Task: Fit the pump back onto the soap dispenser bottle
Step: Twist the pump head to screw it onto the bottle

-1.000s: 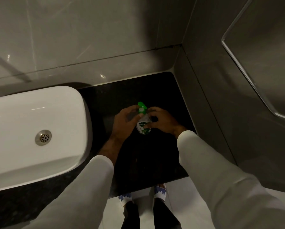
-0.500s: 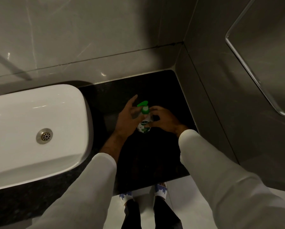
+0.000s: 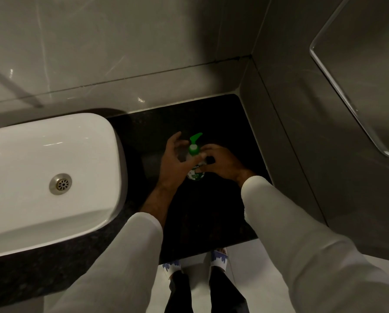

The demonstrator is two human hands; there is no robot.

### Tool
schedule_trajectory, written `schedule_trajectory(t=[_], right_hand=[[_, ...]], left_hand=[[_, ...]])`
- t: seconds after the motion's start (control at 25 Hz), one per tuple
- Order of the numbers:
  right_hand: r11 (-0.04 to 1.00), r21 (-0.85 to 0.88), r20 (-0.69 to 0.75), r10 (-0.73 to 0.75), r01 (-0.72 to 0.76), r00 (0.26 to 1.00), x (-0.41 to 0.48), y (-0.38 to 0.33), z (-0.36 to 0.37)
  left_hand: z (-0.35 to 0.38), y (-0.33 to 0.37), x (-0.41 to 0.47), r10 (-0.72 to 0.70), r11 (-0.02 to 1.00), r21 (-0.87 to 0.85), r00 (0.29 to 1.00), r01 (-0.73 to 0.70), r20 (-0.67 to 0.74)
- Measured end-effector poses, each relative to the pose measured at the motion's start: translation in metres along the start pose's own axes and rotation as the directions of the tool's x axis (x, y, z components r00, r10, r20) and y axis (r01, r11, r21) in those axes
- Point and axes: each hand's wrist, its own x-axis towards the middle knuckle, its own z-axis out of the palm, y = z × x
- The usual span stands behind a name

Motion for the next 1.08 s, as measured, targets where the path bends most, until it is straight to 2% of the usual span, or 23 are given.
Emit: schedule_trajectory(t=[0.04,0.12,0.24,0.32,0.44,0.52,0.68,0.76,0.88,0.96,1.08], right_hand=[[1.000,-0.005,-0.005,0.001,-0.001,1.000,0.000,-0.001,0.001],[1.000,-0.011,-0.005,0.007,-0.007,1.000,0.000,-0.001,0.002],[1.000,-0.027,0.007,-0.003,0.003,1.000,0.000,-0.002,-0.002],[0.999,-0.040,0.016,-0.003,0.004,1.000,0.001,-0.005,-0.002],[0.999,-0.032,0.011,-0.001,0.002,1.000,0.001,-0.008,-0.001],[0.999,-0.043,0.001,-0.006,0.006,1.000,0.000,-0.007,-0.001],[1.000,-0.025,-0.020,-0.002,0.001,1.000,-0.002,-0.005,-0.001],[1.000,-0.006,-0.025,0.008,-0.008,1.000,-0.002,-0.007,0.002],[1.000,-0.004,-0.018,0.005,-0.005,1.000,-0.001,-0.009,0.003],[1.000,-0.019,-0.011,-0.003,0.003,1.000,-0.001,-0.011,0.002],[1.000,-0.016,-0.005,-0.013,0.013,1.000,-0.001,-0.013,0.002]], left_hand=[[0.001,0.001,0.000,0.029,0.998,0.056,0.997,-0.024,-0.074],[0.001,0.002,0.001,0.043,0.998,0.050,0.989,-0.036,-0.141],[-0.006,0.001,0.001,0.013,0.997,-0.070,1.000,-0.015,-0.017],[-0.006,0.002,-0.001,0.029,0.998,-0.061,0.999,-0.026,0.042],[0.002,0.005,-0.001,0.082,0.993,0.092,0.991,-0.073,-0.105],[0.002,0.000,0.001,0.122,0.988,0.112,0.979,-0.104,-0.161],[-0.001,-0.004,0.000,0.082,0.997,-0.009,0.996,-0.082,0.024],[0.000,-0.001,-0.001,0.068,0.997,0.044,0.998,-0.068,-0.001],[0.002,0.002,0.003,0.053,0.987,0.157,0.991,-0.033,-0.127],[0.000,0.002,0.007,0.041,0.986,0.165,0.992,-0.021,-0.118],[-0.007,0.004,0.012,-0.002,0.994,0.109,1.000,0.006,-0.029]])
